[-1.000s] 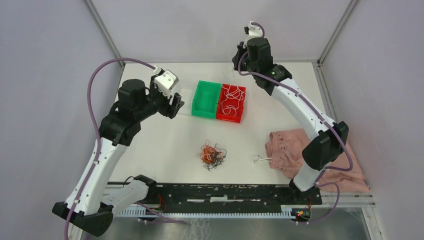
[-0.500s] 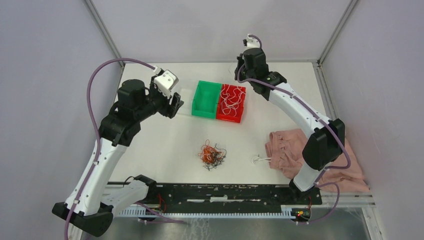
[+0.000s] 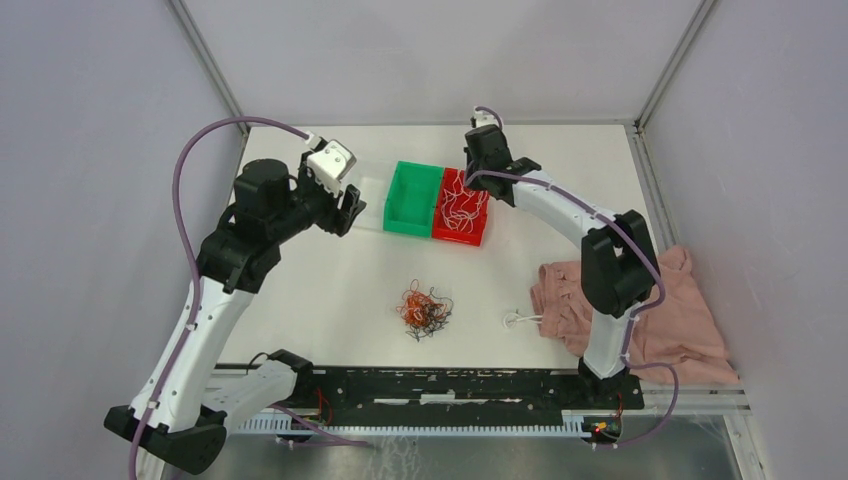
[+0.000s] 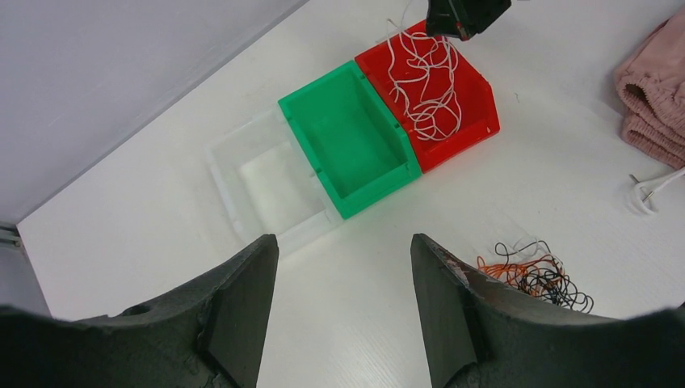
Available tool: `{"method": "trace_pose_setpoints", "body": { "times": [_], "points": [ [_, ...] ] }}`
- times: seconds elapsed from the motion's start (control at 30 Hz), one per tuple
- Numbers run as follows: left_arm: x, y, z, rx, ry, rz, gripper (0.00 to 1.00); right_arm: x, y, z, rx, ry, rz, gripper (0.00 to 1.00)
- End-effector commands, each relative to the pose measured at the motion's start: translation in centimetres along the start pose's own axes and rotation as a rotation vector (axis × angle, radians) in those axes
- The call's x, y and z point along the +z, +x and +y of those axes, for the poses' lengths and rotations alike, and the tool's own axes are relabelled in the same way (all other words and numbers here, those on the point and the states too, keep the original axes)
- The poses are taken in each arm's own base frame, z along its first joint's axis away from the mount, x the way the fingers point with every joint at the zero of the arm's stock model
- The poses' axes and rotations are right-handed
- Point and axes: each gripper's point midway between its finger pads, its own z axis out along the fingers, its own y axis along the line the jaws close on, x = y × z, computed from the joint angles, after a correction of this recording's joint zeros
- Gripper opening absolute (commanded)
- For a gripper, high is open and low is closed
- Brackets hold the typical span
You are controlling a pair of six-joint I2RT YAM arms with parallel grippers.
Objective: Untangle the cables
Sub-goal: Place the cable in the bin, then adjust the bin at the center of the board.
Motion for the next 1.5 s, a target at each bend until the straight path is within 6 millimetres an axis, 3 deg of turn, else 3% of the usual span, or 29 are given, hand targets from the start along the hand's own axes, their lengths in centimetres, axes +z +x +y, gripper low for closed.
{"method": "trace_pose_setpoints", "body": {
  "times": [0.0,0.17,0.3,0.4,0.53,0.63,0.73,1.07,1.23,1.47],
  "points": [
    [0.0,-1.0,1.6,0.057,-0.053,-0.036,0.68,1.5,1.4,0.1,-0.074,0.051,0.014,0.00],
    [1.2,0.9,4.5,0.027,-0.129,0.014,0.67,3.3,3.1,-0.2,-0.161,0.138,0.078,0.00],
    [2.5,3.8,7.9,-0.032,-0.172,0.074,0.65,4.6,4.2,-0.3,-0.198,0.168,0.107,0.00],
    [3.7,5.9,10.3,-0.081,-0.196,0.113,0.63,5.0,4.5,0.2,-0.229,0.164,0.113,0.00],
    [5.6,8.4,12.1,-0.098,-0.191,0.147,0.63,4.9,4.1,0.5,-0.237,0.161,0.107,0.03],
    [7.3,10.1,12.6,-0.120,-0.175,0.168,0.62,4.4,2.9,0.8,-0.227,0.146,0.081,0.12],
    [9.2,12.0,12.6,-0.182,-0.130,0.193,0.62,4.4,2.8,1.1,-0.224,0.133,0.079,0.14],
    [15.0,15.4,13.6,-0.327,-0.079,0.229,0.60,6.2,7.9,-0.1,-0.287,0.112,0.171,0.07],
    [17.1,16.9,15.4,-0.324,-0.144,0.211,0.58,6.4,8.4,-1.1,-0.349,0.087,0.173,0.06],
    [19.5,18.2,15.8,-0.353,-0.126,0.187,0.54,7.0,7.9,-1.2,-0.386,0.044,0.162,0.07]
  ]
}}
